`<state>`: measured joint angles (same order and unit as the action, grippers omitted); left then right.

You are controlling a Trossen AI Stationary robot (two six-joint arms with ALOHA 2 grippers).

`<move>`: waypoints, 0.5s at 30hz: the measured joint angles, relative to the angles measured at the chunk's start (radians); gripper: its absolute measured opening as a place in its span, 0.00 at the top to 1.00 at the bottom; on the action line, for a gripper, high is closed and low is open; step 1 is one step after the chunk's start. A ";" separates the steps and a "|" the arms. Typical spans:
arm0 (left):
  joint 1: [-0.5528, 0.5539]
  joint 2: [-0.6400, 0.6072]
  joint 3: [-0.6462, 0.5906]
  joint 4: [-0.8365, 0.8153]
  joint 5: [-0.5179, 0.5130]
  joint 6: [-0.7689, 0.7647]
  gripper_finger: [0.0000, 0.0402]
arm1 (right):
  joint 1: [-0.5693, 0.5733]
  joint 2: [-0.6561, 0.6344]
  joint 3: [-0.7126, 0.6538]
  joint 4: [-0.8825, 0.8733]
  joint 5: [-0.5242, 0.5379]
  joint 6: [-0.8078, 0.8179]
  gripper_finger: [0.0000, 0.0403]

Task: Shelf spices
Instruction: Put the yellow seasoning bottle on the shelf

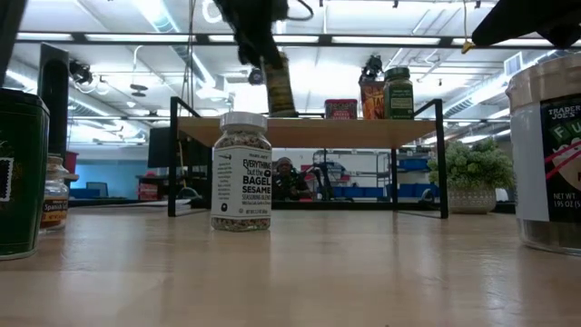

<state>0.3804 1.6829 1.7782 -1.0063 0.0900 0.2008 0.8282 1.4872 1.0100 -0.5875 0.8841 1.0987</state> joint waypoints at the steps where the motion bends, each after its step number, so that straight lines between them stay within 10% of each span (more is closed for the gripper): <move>1: 0.013 0.025 0.029 -0.006 0.002 0.011 0.42 | -0.001 0.000 0.000 0.005 0.000 0.004 1.00; 15: 0.151 0.300 0.377 -0.143 0.101 0.116 0.42 | 0.000 0.000 0.000 0.090 -0.020 0.006 1.00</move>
<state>0.5312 1.9824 2.1553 -1.1491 0.1907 0.3168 0.8284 1.4872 1.0100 -0.4976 0.8639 1.1046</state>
